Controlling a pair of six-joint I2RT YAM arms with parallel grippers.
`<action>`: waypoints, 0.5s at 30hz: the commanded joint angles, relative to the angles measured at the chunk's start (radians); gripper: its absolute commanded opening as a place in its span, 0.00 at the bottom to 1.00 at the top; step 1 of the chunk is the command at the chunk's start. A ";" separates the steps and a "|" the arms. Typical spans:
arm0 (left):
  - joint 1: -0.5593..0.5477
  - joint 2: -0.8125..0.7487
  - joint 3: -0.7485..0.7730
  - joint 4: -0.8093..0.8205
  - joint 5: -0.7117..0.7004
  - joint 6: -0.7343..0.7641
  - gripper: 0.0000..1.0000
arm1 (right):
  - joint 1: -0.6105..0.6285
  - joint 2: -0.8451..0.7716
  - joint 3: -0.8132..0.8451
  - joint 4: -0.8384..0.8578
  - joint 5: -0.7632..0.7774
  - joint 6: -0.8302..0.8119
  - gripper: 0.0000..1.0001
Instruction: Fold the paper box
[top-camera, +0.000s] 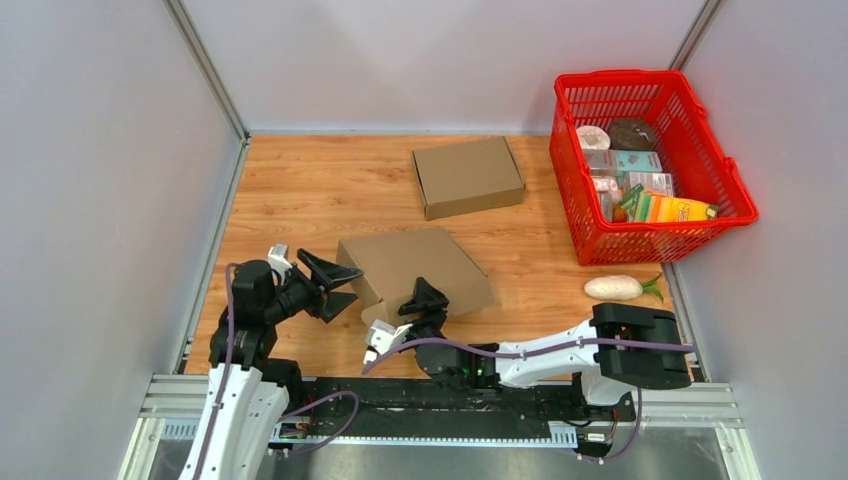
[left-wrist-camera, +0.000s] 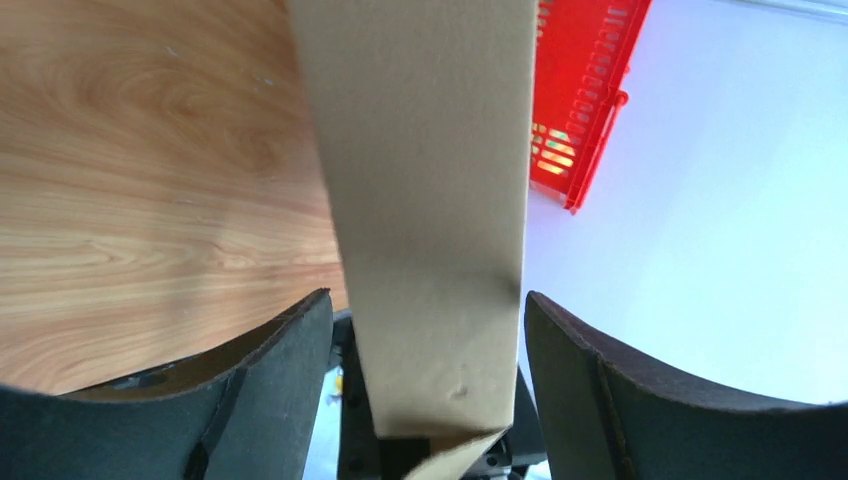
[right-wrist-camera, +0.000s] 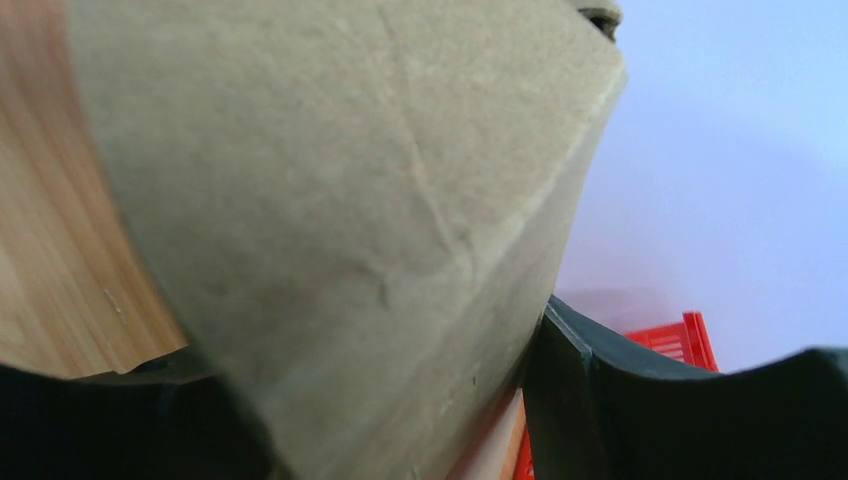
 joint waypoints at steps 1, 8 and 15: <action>0.020 -0.018 0.099 -0.201 -0.120 0.135 0.78 | 0.006 -0.039 -0.035 0.107 0.120 0.020 0.54; 0.037 -0.069 0.396 -0.376 -0.460 0.698 0.78 | 0.016 -0.217 0.212 -0.717 0.150 0.414 0.49; 0.037 -0.095 0.303 -0.020 -0.182 0.815 0.62 | -0.140 -0.158 0.712 -1.618 -0.399 0.793 0.51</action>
